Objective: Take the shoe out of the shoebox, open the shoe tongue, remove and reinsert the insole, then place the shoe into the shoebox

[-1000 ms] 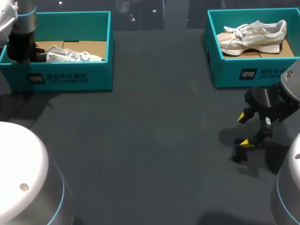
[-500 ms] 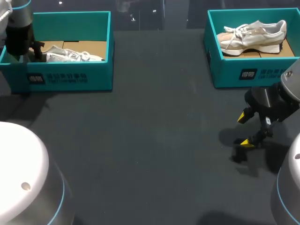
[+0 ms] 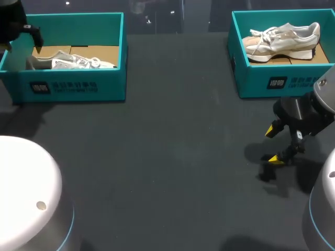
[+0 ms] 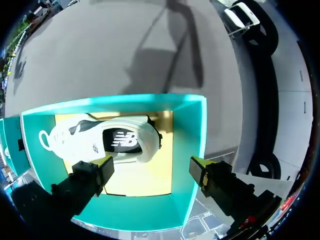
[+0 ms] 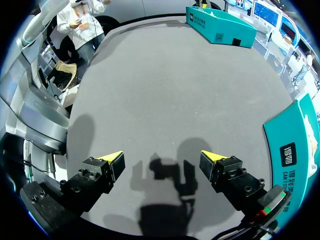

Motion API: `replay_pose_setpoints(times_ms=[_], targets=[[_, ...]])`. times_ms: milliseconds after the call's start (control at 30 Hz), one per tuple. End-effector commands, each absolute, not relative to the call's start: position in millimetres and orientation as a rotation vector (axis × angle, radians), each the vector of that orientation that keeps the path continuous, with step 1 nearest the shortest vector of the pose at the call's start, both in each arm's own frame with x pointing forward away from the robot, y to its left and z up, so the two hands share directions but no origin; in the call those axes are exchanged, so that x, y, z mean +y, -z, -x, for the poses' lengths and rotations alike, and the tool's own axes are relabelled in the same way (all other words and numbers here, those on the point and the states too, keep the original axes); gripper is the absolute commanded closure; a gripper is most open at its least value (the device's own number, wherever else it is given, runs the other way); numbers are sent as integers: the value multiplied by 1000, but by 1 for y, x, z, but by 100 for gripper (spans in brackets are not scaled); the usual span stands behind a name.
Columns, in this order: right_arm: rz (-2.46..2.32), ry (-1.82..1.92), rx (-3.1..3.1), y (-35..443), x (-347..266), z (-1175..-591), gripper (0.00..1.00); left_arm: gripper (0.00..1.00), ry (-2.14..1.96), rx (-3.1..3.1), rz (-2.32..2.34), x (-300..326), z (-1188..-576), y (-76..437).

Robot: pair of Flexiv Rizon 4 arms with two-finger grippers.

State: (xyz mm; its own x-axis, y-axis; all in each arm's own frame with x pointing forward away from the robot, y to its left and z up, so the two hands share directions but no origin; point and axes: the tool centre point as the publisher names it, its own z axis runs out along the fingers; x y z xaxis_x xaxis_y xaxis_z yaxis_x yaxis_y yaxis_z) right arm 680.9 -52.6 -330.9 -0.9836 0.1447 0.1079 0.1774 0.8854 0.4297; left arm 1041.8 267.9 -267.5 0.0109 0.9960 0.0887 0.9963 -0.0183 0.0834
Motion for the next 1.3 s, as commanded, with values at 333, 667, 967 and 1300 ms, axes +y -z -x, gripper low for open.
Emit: replay_pose_setpoints(times_ms=[333,667,967,1300], targets=[[256,687,-2982,331,-52,-680,0,0,157,-2232,2221,277,-1012,184],[256,687,-2982,331,-52,-680,0,0,165,-2227,2200,276,-1003,168],[256,687,-2982,331,-52,-680,0,0,165,-2227,2200,276,-1003,168],[713,574,-2960,278,-53,-726,0,0,165,-2227,2200,276,-1003,168]])
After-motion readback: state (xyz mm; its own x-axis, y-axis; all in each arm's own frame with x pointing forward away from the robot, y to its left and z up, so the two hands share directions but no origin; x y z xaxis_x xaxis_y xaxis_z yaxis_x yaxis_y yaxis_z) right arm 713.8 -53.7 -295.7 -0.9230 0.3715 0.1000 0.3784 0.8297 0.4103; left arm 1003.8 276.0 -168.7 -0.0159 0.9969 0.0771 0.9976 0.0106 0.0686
